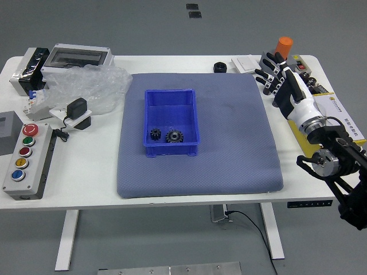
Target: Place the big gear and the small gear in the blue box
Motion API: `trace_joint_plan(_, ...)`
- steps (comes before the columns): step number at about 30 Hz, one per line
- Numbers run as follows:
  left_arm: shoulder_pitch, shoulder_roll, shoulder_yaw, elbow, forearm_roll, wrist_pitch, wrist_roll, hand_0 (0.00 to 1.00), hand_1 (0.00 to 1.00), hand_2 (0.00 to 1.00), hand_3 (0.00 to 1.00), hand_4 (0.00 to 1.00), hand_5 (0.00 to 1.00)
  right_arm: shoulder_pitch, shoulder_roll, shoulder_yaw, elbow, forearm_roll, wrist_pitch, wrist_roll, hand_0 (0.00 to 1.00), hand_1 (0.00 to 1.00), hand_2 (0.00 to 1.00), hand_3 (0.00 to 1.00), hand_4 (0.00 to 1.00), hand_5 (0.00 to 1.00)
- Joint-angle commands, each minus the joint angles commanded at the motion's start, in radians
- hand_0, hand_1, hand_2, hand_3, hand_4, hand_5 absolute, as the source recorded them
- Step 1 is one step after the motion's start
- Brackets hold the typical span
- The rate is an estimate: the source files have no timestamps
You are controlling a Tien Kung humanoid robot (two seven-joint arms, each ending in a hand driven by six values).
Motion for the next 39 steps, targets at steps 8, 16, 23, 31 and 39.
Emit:
trace_joint_plan(8,-0.003,0.000,-0.006,0.000,0.005,0.000,0.000,0.849,0.797,0.795,0.843,0.582,0.062,-0.015,-0.010,0.033,-0.006,0.028,0.001,-0.008,0.883,0.827,0.929,0.912,0.849,0.740)
trace_joint_plan(16,-0.006,-0.001,-0.011,0.000,0.009,0.000,-0.001,0.849,0.797,0.796,0.843,0.580,0.059,-0.026,-0.015,0.049,-0.007,0.023,0.002,-0.014,0.881,0.826,0.930,0.911,0.849,0.727)
trace_joint_plan(23,-0.006,-0.001,-0.012,0.000,0.010,0.000,0.000,0.849,0.797,0.795,0.842,0.580,0.059,-0.031,-0.017,0.063,-0.012,0.016,-0.001,-0.014,0.880,0.826,0.928,0.911,0.847,0.717)
trace_joint_plan(31,-0.006,-0.001,-0.015,0.000,0.013,0.000,0.000,0.849,0.797,0.795,0.843,0.581,0.062,-0.034,-0.016,0.074,-0.014,0.001,-0.011,-0.009,0.880,0.827,0.928,0.912,0.844,0.699)
trace_joint_plan(39,-0.006,-0.002,-0.016,0.000,0.016,-0.001,0.000,0.849,0.797,0.796,0.843,0.582,0.062,-0.034,-0.014,0.076,-0.010,-0.015,-0.028,-0.001,0.880,0.834,0.937,0.911,0.845,0.693)
